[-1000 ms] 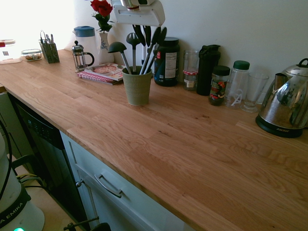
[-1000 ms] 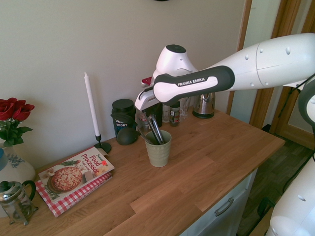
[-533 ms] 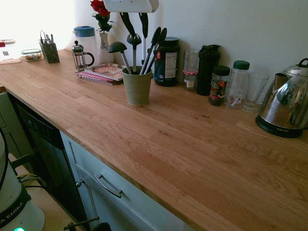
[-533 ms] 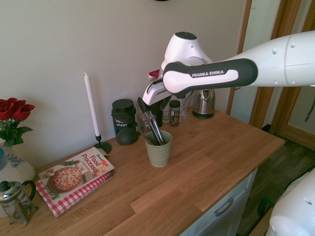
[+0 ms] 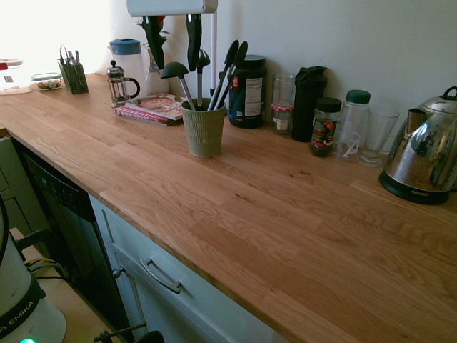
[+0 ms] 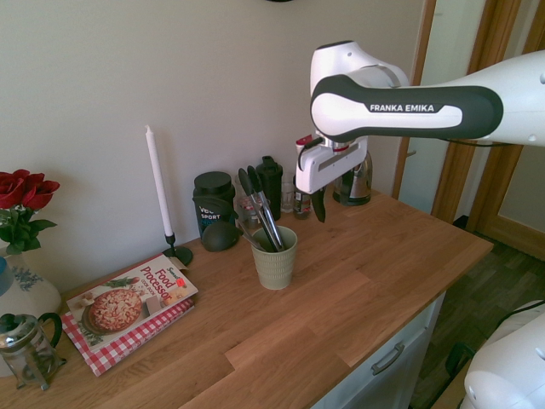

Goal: Put the tongs back in the holder

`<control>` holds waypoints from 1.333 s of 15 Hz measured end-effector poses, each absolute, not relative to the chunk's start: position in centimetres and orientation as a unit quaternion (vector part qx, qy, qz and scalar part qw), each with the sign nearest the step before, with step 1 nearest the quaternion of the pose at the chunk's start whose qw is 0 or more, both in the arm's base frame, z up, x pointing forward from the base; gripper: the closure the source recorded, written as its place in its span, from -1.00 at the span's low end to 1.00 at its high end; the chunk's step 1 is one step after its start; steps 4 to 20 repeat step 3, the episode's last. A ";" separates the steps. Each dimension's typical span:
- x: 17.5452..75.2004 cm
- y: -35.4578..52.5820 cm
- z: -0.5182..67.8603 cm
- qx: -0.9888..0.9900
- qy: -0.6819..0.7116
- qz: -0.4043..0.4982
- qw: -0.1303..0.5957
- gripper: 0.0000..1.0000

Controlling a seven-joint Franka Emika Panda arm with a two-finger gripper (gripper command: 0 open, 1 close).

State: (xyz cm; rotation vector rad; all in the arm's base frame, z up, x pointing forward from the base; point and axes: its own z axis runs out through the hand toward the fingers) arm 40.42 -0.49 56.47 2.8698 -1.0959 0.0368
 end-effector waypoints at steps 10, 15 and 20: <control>38.4 -1.2 50.3 0.935 -0.353 0.004 0.031 -1.00; 38.4 -1.2 50.3 0.935 -0.353 0.004 0.031 -1.00; 38.4 -1.2 50.3 0.935 -0.353 0.004 0.031 -1.00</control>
